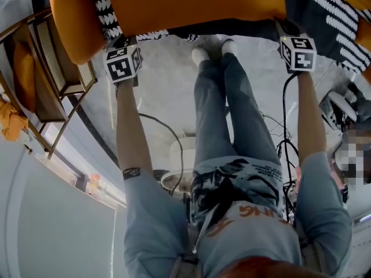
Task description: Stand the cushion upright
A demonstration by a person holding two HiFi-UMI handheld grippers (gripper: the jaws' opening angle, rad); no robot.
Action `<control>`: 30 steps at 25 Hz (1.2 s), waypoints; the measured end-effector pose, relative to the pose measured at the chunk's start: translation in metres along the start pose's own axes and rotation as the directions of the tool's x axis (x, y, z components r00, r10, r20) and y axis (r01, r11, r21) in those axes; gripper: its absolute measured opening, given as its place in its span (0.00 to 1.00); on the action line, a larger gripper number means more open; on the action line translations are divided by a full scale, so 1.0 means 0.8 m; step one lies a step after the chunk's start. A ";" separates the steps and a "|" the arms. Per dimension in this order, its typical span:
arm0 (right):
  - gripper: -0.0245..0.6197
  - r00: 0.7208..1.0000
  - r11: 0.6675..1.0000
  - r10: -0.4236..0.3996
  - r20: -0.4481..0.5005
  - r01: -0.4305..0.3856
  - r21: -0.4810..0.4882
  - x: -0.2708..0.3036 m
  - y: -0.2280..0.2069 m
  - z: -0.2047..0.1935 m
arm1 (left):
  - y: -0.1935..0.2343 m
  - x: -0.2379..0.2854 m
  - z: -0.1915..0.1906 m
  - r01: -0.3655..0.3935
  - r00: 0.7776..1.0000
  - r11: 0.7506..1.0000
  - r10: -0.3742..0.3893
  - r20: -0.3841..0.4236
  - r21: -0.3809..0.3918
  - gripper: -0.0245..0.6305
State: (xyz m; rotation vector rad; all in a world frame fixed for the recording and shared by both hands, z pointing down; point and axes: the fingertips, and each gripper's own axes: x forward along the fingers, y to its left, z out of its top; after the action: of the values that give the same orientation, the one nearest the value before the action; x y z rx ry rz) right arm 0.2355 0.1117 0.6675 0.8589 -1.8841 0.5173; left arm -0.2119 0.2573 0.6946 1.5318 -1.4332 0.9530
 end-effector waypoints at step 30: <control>0.10 0.930 0.994 -0.107 0.352 0.087 0.071 -0.123 -0.070 0.253 | 0.050 -0.163 0.283 0.084 0.911 0.994 -0.051 0.409 -0.063 0.11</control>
State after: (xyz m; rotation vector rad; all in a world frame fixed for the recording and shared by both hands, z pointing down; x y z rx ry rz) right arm 0.1847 -0.0270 0.4884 1.1367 -2.1479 0.3696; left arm -0.2614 0.0972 0.4899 1.7787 -1.6678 0.5435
